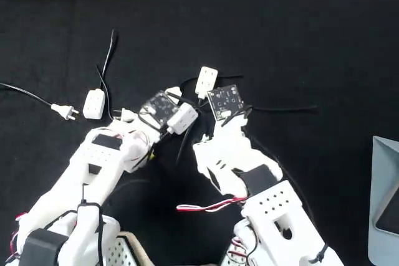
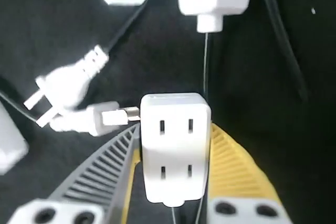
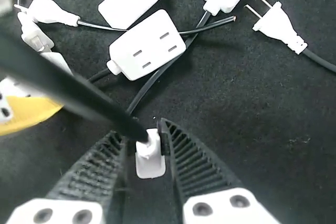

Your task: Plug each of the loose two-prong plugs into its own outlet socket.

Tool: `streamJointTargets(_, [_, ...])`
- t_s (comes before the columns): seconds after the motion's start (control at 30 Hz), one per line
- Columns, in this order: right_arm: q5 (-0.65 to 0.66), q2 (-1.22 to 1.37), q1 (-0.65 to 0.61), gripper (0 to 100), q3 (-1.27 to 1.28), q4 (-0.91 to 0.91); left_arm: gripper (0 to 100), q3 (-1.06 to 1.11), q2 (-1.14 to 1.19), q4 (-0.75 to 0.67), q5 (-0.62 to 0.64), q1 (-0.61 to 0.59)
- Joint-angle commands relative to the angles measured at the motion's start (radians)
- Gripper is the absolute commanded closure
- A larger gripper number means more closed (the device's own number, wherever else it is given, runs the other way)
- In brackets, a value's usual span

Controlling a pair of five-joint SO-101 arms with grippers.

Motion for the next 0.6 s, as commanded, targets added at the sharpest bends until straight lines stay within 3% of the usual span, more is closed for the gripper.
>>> streamJointTargets(0.0, [-0.009, -0.015, 0.017, 98.5, -0.008, -0.017, 94, -0.067, -0.014, -0.012, -0.207, -0.013])
streamJointTargets(0.13, [-0.009, -0.015, 0.017, 98.5, -0.008, -0.017, 89, -0.071, -0.015, 0.077, -0.196, 0.012])
streamJointTargets(0.3, [-0.009, -0.015, 0.017, 98.5, -0.012, -0.017, 73, -0.073, -0.017, 0.121, 0.103, 0.015])
streamJointTargets(0.57, [-0.009, -0.015, 0.017, 98.4, -0.013, -0.017, 72, -0.124, -0.017, 0.147, 0.201, -0.061])
